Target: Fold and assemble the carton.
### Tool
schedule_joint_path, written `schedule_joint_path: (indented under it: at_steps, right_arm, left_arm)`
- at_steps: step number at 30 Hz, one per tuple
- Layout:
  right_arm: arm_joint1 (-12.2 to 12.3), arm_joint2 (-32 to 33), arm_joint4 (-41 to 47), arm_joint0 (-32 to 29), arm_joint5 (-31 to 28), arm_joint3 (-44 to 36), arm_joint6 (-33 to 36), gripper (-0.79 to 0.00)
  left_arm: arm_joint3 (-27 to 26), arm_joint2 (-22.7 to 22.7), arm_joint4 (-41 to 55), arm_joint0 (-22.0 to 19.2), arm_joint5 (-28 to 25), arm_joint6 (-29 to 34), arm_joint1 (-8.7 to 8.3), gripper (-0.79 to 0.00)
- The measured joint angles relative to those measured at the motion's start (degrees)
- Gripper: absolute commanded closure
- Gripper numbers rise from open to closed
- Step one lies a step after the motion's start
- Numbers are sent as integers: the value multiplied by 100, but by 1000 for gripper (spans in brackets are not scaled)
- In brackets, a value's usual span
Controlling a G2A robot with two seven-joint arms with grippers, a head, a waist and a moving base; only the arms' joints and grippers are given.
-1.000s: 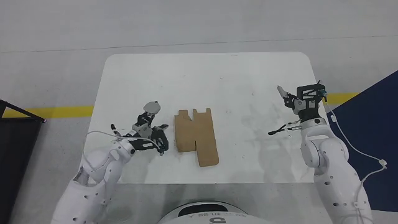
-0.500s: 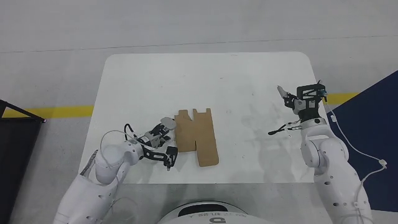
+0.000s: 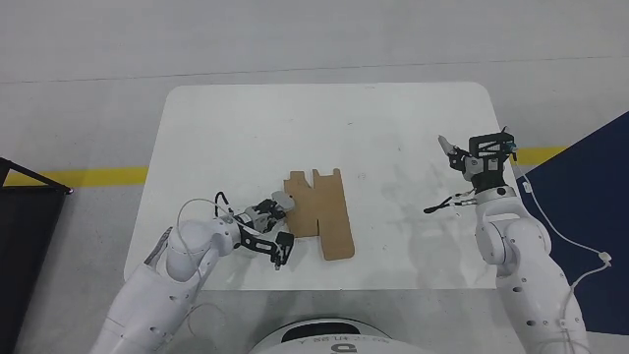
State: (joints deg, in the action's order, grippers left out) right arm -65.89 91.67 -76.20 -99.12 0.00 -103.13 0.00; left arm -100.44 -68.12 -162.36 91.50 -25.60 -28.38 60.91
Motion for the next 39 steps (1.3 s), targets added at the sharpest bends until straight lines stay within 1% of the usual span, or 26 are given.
schedule_joint_path:
  at_steps: [2,4,8,12,15,21,23,25,26,27,30,33,36,39]
  right_arm:
    - [0,0,0,0,0,0,0,-785]
    - [0,0,0,0,0,0,0,-785]
    - [0,0,0,0,0,0,0,-785]
    - [0,0,0,0,0,0,0,-785]
    - [0,0,0,0,0,0,0,-785]
    - [0,0,0,0,0,0,0,-785]
    - [0,0,0,0,0,0,0,-785]
    - [0,0,0,0,0,0,0,-785]
    - [0,0,0,0,0,0,0,-785]
    - [0,0,0,0,0,0,0,-785]
    - [0,0,0,0,0,0,0,-785]
    - [0,0,0,0,0,0,0,-785]
    - [0,0,0,0,0,0,0,-785]
    - [0,0,0,0,0,0,0,-785]
  left_arm:
    - [20,58,-17,-34,-8,20,-2,-502]
    - [23,109,-106,-58,-43,105,-8,-533]
    - [6,174,-237,-62,-87,310,-18,-570]
    - [18,194,-220,-58,-118,297,-35,-557]
    - [-6,237,-228,-56,-130,248,-49,-526]
    - [-24,490,-326,-174,-204,337,-36,-517]
    - [-35,585,-326,-227,-221,378,-25,-468]
    - [-54,666,-335,-275,-225,447,-14,-339]
    - [-62,696,-339,-293,-222,487,-10,-145]
    - [-69,724,-328,-308,-211,524,-4,0]
    - [-26,729,-100,-367,-104,733,28,0]
    - [56,619,452,-408,139,1020,82,0]
    - [90,327,1516,-383,371,743,107,0]
    - [158,-112,2725,-317,319,188,89,0]
